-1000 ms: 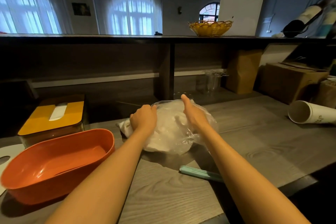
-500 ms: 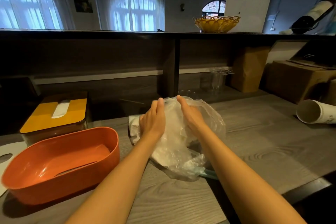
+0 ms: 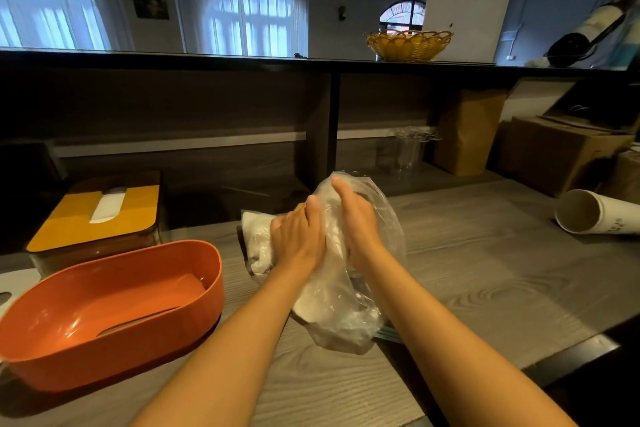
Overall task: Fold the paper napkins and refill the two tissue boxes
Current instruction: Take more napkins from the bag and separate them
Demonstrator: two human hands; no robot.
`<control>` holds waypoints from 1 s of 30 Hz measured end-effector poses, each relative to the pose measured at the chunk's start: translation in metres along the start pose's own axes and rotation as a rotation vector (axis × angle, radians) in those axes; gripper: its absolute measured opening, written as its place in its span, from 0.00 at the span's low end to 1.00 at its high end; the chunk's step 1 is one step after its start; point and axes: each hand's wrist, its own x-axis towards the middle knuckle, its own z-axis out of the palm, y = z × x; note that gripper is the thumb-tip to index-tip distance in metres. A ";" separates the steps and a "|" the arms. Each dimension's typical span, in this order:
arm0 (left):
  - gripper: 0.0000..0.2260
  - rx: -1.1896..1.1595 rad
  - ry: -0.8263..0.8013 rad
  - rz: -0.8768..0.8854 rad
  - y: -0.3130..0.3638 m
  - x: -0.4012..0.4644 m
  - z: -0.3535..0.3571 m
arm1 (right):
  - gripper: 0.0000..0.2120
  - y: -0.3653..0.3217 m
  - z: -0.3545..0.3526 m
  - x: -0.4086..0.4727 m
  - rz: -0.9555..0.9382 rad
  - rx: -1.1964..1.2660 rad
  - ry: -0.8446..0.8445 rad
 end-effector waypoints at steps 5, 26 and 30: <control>0.24 -0.051 0.062 -0.040 0.001 0.001 -0.001 | 0.24 0.004 0.005 -0.004 -0.203 -0.179 0.147; 0.16 0.286 0.069 -0.053 -0.023 0.024 0.002 | 0.17 -0.042 -0.031 -0.038 -0.049 -0.117 0.143; 0.20 0.094 -0.002 -0.092 -0.013 0.021 -0.014 | 0.16 -0.065 -0.034 -0.045 0.218 0.216 0.093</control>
